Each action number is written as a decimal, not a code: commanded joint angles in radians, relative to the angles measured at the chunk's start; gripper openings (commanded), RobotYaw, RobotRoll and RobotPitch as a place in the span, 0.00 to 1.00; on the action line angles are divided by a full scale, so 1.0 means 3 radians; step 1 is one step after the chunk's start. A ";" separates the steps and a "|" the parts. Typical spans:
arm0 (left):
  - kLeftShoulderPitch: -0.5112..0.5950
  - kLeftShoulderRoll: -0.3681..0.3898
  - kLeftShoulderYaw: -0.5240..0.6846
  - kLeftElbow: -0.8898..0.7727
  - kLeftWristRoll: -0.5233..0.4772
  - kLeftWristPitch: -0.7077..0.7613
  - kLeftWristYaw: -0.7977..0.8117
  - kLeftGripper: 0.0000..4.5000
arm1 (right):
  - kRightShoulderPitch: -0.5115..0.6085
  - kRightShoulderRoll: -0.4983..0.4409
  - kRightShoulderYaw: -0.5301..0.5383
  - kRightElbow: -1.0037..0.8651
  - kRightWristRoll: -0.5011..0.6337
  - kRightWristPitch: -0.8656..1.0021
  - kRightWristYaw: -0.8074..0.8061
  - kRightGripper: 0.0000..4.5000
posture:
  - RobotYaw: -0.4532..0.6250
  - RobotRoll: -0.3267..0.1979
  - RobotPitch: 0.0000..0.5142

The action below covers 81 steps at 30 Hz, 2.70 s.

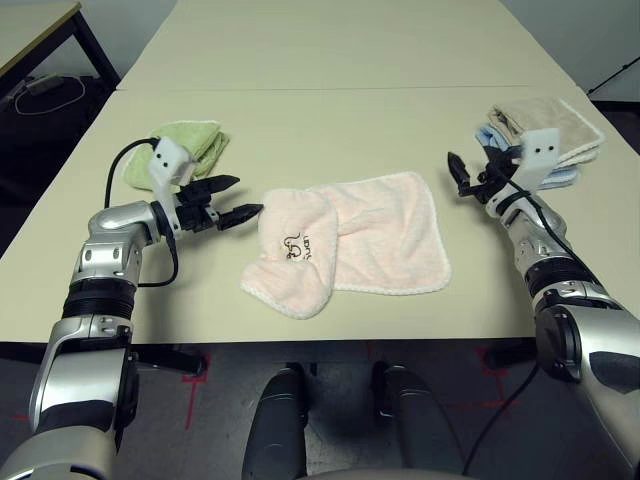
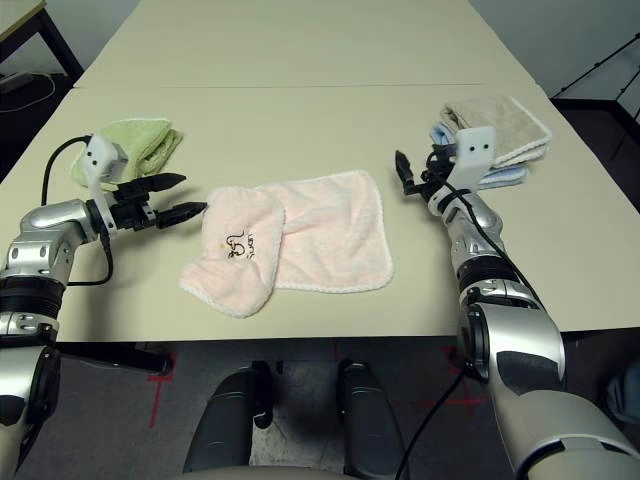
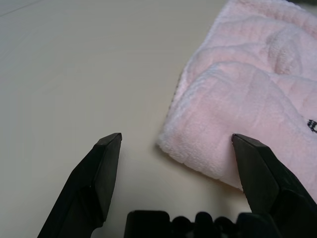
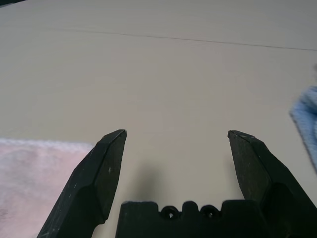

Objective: Fold the towel and set it aside.

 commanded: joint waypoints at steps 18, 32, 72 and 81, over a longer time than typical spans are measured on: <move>0.0013 0.0046 0.0079 -0.0472 -0.0207 0.0206 -0.0418 1.00 | -0.0654 -0.0194 0.0427 0.0356 -0.0517 0.0902 0.0455 0.99 | 0.46 0.62 0.38; 0.0246 0.0036 0.0071 -0.0980 -0.0270 0.0514 -0.0328 1.00 | -0.0820 -0.0037 0.0727 0.0398 -0.0886 0.1094 0.0370 0.99 | 0.48 0.62 0.39; 0.0221 -0.0046 -0.0053 -0.1243 -0.0322 0.0772 -0.0339 1.00 | -0.0838 -0.0154 0.0402 0.0302 -0.0652 0.0948 0.0617 0.01 | 0.45 0.62 0.36; 0.0211 -0.0080 -0.0053 -0.1189 -0.0310 0.0763 -0.0311 1.00 | -0.1058 -0.0037 0.0293 0.0158 -0.0518 0.0130 0.0506 0.01 | 0.45 0.62 0.37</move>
